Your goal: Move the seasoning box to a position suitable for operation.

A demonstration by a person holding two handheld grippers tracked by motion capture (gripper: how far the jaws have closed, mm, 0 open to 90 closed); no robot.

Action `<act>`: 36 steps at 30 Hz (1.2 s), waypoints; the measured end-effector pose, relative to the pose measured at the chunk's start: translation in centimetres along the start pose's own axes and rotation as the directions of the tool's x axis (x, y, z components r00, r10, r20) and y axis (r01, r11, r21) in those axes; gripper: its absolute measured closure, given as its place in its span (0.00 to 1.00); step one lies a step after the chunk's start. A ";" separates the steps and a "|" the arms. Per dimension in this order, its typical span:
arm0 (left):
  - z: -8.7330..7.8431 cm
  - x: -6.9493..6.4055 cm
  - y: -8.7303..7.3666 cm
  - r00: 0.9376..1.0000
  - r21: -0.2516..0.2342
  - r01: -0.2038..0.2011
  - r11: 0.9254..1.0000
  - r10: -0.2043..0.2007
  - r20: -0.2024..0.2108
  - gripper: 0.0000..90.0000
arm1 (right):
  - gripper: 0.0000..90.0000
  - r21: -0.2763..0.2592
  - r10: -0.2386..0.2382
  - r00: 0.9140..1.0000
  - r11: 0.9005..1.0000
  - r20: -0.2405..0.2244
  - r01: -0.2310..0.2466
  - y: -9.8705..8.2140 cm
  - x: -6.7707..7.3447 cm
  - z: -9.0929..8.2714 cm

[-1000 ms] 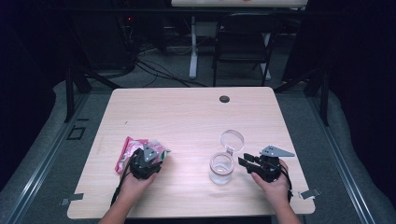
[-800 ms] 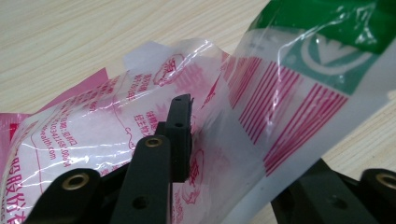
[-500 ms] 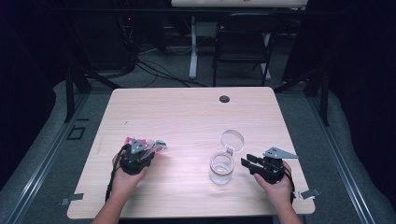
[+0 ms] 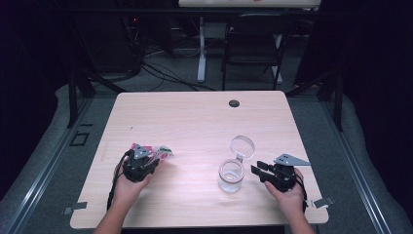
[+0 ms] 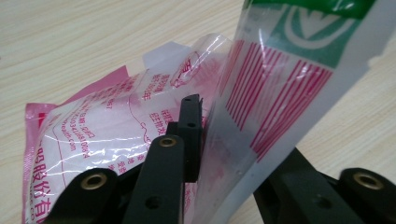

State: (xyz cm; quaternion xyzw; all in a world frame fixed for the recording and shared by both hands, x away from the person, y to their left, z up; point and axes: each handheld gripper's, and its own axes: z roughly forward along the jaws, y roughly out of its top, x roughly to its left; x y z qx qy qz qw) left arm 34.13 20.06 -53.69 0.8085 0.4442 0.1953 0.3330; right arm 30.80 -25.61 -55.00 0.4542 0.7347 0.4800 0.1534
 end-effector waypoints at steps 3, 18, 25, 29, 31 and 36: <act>-0.3 0.6 0.0 0.999 -0.015 0.033 0.999 -0.033 0.025 0.94 | 0.70 0.000 -0.005 1.000 1.000 0.001 0.005 0.0 0.1 0.1; -1.8 2.0 0.0 0.997 -0.079 0.070 0.994 -0.071 -0.011 1.00 | 0.70 0.002 -0.005 1.000 1.000 0.004 0.005 0.0 0.1 0.1; -2.5 2.6 0.0 0.996 -0.105 0.080 0.991 -0.082 -0.015 1.00 | 0.70 -0.001 -0.006 1.000 1.000 0.001 0.006 0.0 0.1 0.1; -3.3 3.2 0.0 0.996 -0.128 0.087 0.988 -0.089 -0.010 1.00 | 0.70 0.000 -0.006 1.000 1.000 0.002 0.006 0.0 0.1 0.1; -3.8 3.5 0.1 0.995 -0.142 0.094 0.985 -0.098 -0.021 1.00 | 0.70 0.006 -0.006 1.000 1.000 0.008 0.006 0.0 0.1 0.1; -4.9 4.6 0.1 0.990 -0.182 0.115 0.977 -0.127 -0.056 1.00 | 0.70 0.001 -0.004 1.000 1.000 0.003 0.004 0.0 0.2 0.1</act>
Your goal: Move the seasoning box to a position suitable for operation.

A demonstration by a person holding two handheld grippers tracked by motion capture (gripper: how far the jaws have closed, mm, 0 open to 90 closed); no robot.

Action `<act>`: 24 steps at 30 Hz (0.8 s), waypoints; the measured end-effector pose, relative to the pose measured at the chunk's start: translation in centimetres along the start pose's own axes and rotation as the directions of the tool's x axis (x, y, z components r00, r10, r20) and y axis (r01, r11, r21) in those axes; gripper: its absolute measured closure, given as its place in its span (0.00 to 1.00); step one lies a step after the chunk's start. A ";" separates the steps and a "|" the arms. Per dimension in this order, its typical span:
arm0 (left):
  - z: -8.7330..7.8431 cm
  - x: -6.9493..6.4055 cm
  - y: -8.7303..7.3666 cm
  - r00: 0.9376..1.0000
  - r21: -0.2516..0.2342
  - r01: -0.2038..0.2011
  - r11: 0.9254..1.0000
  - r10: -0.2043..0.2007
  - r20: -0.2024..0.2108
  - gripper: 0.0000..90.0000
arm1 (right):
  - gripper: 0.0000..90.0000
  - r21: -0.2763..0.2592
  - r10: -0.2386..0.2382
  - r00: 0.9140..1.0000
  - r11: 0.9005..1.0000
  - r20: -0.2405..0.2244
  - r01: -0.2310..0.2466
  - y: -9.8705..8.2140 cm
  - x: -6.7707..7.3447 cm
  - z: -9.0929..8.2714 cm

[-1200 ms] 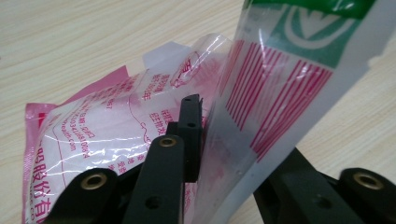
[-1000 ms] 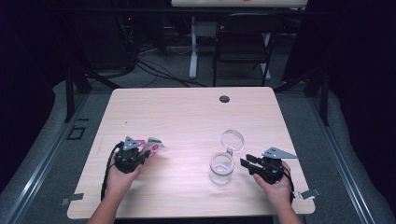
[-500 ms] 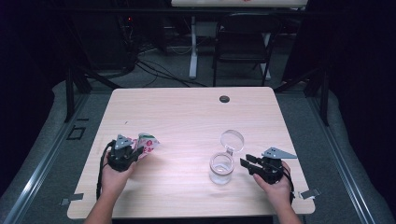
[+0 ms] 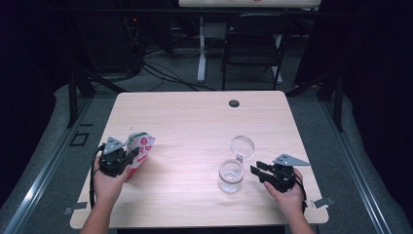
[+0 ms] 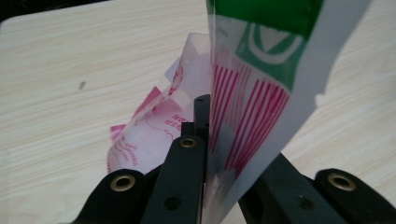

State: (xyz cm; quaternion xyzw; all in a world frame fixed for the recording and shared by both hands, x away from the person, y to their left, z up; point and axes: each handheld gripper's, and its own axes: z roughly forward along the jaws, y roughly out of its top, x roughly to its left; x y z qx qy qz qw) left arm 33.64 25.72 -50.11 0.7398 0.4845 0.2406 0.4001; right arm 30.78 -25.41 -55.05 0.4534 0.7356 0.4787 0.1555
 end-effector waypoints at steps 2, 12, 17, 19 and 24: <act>-0.5 0.5 0.1 1.000 -0.018 0.018 1.000 -0.018 -0.011 1.00 | 0.70 0.000 0.000 1.000 1.000 0.000 0.000 0.0 0.0 0.0; -2.5 1.5 0.5 0.995 -0.086 0.040 0.995 -0.048 -0.085 1.00 | 0.70 0.001 -0.002 1.000 1.000 -0.001 0.002 0.0 0.0 0.1; -3.3 1.8 0.7 0.994 -0.120 0.051 0.991 -0.062 -0.089 1.00 | 0.70 0.003 -0.004 1.000 1.000 -0.002 0.004 0.0 0.0 0.0; -3.4 1.9 0.7 0.994 -0.130 0.058 0.990 -0.069 -0.084 1.00 | 0.70 -0.001 -0.002 1.000 1.000 -0.003 0.002 0.0 0.1 0.1; -3.8 1.8 1.0 0.995 -0.143 0.058 0.988 -0.069 -0.071 1.00 | 0.70 0.000 -0.016 1.000 1.000 -0.003 0.016 0.0 0.1 0.0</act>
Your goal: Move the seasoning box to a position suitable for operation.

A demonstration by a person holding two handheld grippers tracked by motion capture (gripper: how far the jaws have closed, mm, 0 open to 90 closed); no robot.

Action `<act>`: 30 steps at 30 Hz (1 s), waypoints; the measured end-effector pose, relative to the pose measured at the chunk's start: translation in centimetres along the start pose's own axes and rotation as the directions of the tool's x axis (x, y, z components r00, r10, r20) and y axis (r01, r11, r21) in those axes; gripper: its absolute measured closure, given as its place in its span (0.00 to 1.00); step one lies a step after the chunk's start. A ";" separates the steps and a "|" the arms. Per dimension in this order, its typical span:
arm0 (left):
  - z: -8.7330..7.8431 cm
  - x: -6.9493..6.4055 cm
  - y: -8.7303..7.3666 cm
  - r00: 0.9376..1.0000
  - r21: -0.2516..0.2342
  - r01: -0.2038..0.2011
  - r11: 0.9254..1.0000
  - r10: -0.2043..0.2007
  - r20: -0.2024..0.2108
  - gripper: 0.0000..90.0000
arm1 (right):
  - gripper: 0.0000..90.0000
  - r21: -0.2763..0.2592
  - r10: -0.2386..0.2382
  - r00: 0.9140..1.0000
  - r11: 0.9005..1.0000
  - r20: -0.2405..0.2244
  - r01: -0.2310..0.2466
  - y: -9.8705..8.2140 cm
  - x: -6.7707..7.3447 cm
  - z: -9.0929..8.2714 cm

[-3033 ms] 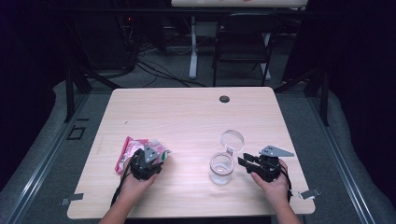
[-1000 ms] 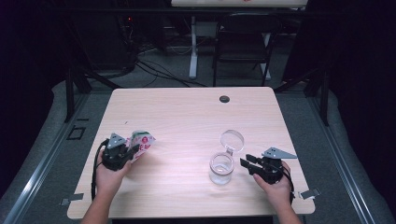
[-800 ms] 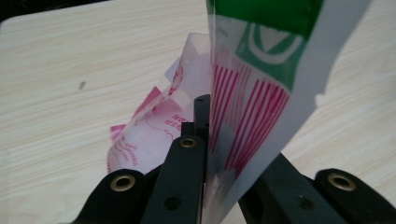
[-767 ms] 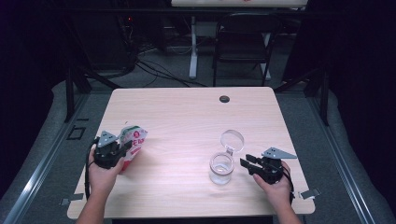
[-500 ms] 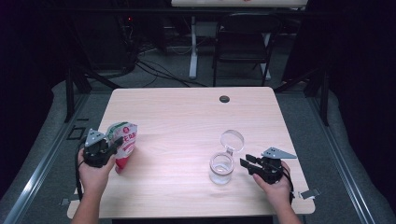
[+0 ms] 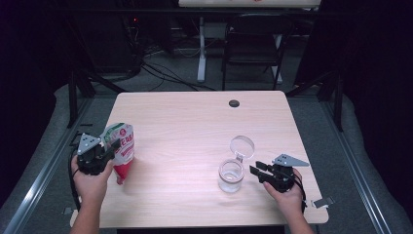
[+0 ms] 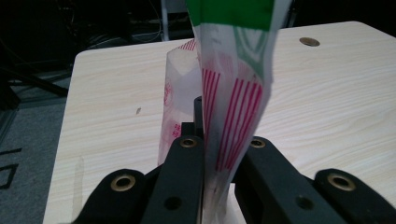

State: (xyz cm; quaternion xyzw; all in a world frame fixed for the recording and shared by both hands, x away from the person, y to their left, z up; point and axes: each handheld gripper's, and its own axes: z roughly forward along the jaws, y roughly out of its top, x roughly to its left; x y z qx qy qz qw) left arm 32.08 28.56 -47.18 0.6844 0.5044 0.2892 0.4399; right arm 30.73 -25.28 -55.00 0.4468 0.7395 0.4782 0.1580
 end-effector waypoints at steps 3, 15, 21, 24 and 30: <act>-0.3 -0.3 0.3 1.000 -0.009 -0.001 1.000 0.001 0.017 1.00 | 0.70 -0.001 0.002 1.000 1.000 0.000 -0.002 0.0 0.0 0.0; 0.3 -5.3 1.6 0.981 -0.005 -0.090 0.996 0.089 0.174 1.00 | 0.70 -0.006 0.007 1.000 1.000 -0.006 -0.007 0.0 0.2 0.0; 1.9 -9.3 2.4 0.947 0.001 -0.155 0.988 0.148 0.287 1.00 | 0.70 -0.020 0.004 1.000 1.000 -0.012 -0.004 0.0 0.5 -0.3; 2.5 -11.0 3.1 0.929 -0.008 -0.176 0.984 0.169 0.328 1.00 | 0.69 -0.028 0.003 1.000 1.000 -0.007 -0.003 0.0 0.6 -0.5; 3.6 -14.2 3.8 0.885 -0.022 -0.225 0.974 0.214 0.413 1.00 | 0.69 -0.061 0.012 1.000 0.998 -0.009 -0.013 0.1 0.5 -1.3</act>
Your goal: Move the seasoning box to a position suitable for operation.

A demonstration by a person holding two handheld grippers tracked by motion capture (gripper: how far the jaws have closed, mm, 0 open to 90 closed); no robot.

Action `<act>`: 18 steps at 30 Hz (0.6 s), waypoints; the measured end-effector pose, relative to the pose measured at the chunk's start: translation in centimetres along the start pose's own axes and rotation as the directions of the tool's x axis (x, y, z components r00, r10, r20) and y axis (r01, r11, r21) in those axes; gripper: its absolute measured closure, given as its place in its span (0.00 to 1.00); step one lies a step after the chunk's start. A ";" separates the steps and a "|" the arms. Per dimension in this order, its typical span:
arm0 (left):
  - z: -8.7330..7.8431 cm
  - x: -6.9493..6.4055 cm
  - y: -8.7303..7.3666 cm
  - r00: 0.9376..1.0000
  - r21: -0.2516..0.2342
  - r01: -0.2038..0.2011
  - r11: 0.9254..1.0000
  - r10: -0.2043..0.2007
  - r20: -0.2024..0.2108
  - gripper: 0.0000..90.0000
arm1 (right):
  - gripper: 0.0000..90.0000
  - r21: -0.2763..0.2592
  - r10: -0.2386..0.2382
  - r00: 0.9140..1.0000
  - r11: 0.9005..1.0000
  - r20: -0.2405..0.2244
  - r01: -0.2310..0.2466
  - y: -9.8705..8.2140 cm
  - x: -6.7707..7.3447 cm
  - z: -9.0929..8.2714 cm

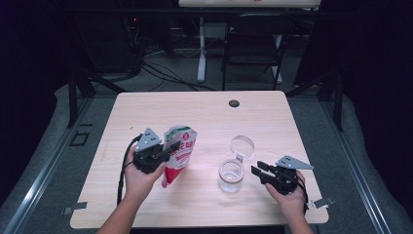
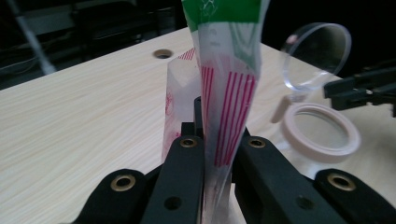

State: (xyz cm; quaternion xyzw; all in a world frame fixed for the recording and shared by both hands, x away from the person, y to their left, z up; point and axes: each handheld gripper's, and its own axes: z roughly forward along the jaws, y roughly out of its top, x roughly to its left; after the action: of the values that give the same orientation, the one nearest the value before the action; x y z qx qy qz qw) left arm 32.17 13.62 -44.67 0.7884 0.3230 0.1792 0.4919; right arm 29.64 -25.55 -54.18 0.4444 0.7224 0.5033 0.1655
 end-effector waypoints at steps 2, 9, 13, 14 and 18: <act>0.8 -0.5 0.0 1.000 0.022 -0.010 1.000 0.010 0.024 1.00 | 0.69 -0.007 -0.006 1.000 1.000 0.000 0.006 0.1 0.1 -0.3; 1.8 -1.5 -1.5 0.994 0.056 -0.007 0.998 0.001 0.114 1.00 | 0.68 -0.072 -0.047 0.999 0.996 -0.003 0.046 1.1 1.0 -1.9; 1.7 -2.0 -2.3 0.992 0.071 -0.016 0.997 0.007 0.125 1.00 | 0.68 -0.114 -0.081 0.996 0.990 -0.031 0.077 2.2 2.3 -3.2; 1.7 -2.0 -2.5 0.992 0.071 -0.006 0.997 -0.003 0.129 1.00 | 0.68 -0.121 -0.095 0.995 0.989 -0.041 0.090 2.5 2.7 -3.4; 1.8 -2.0 -3.9 0.986 0.097 0.034 0.995 -0.049 0.157 1.00 | 0.68 -0.147 -0.138 0.987 0.981 -0.085 0.124 3.3 4.5 -3.8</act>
State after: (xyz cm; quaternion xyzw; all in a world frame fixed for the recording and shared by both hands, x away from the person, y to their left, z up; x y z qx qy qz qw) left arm 30.54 12.29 -48.88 0.8156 0.3071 0.0901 0.4821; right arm 26.14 -23.77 -48.76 0.3585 0.7196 0.5619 0.1948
